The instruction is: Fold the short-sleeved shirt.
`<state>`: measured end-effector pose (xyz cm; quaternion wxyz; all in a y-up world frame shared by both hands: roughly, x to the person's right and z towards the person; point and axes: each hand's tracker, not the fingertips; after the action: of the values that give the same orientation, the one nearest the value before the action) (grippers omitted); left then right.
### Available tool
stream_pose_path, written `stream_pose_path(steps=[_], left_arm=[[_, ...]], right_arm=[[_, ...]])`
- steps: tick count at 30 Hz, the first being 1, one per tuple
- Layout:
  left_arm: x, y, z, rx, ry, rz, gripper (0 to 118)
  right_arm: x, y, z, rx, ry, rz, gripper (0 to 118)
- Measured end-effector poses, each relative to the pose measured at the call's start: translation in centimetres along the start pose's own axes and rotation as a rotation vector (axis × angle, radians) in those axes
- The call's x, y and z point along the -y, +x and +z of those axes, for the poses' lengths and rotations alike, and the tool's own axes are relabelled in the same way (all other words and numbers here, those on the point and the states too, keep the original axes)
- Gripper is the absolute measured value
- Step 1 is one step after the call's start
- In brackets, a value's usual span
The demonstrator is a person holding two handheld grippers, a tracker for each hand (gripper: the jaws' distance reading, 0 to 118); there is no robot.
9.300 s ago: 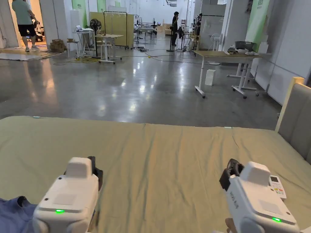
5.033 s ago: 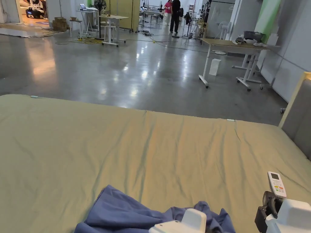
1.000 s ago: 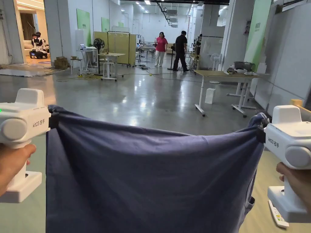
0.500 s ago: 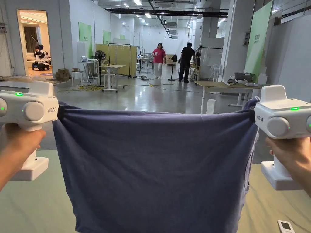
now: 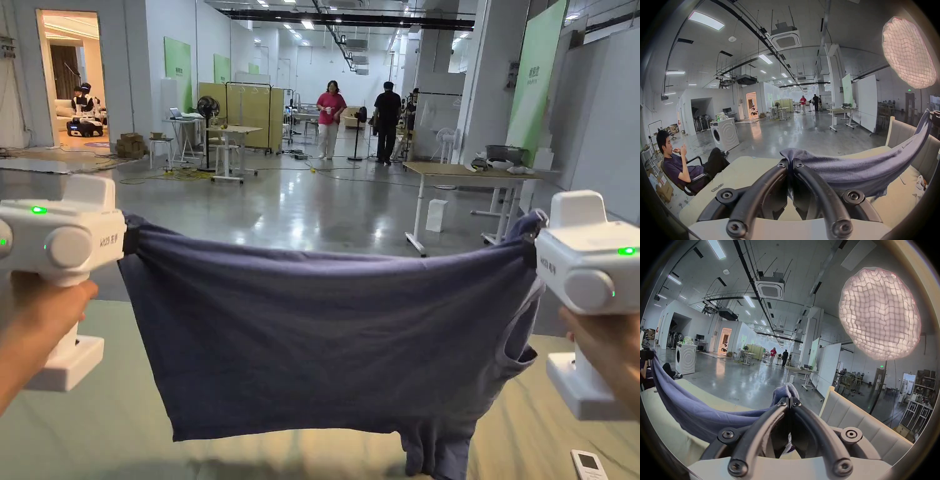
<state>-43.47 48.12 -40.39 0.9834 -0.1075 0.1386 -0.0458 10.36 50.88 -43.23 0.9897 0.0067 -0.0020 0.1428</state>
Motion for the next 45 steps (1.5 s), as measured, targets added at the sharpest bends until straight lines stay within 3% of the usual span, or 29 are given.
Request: stream_pose_path(steps=[9,14,20,23,31,33,36,38,39,41,42,44,45], left_arm=[[14.3,-0.3,10.3,0.096,-0.075,0.067,5],[22.6,-0.7,16.1,0.122,-0.170,0.115,5],[30.9,-1.2,20.7,0.153,-0.365,0.082,5],[33.5,-1.0,23.1,0.168,-0.496,0.075,5],[40.3,-0.7,22.2,0.170,-0.759,-0.003,5],[41.5,-0.5,21.3,0.153,-0.805,-0.030,5],[40.7,1.6,21.8,0.158,-0.883,0.001,5],[41.8,1.9,21.4,0.156,-0.871,0.000,6],[42.2,1.9,21.1,0.149,-0.857,0.006,8],[41.3,2.1,21.4,0.132,-0.847,0.010,22],[41.4,1.9,21.2,0.113,-0.835,0.003,37],[41.0,1.6,21.1,0.072,-0.778,-0.031,71],[40.2,1.8,21.1,0.073,-0.742,-0.028,75]], right_arm=[[11.5,-0.9,10.8,-0.056,-0.109,0.006,1],[18.4,-1.4,17.7,-0.082,-0.207,0.048,1],[24.1,-2.5,24.8,-0.123,-0.400,0.022,1],[26.4,-3.5,27.6,-0.144,-0.475,0.047,1],[34.9,-4.9,30.1,-0.151,-0.776,0.074,1],[36.4,-5.1,29.8,-0.154,-0.783,0.098,1],[37.4,-5.1,29.6,-0.156,-0.834,0.055,2],[37.8,-5.3,29.6,-0.156,-0.849,0.045,10],[37.4,-5.3,29.7,-0.143,-0.844,0.047,21],[36.6,-5.2,29.9,-0.117,-0.823,0.032,63],[36.0,-5.1,30.0,-0.104,-0.799,-0.001,71],[34.6,-4.8,29.6,-0.097,-0.740,-0.070,72],[33.5,-5.0,29.3,-0.091,-0.695,-0.085,73]])
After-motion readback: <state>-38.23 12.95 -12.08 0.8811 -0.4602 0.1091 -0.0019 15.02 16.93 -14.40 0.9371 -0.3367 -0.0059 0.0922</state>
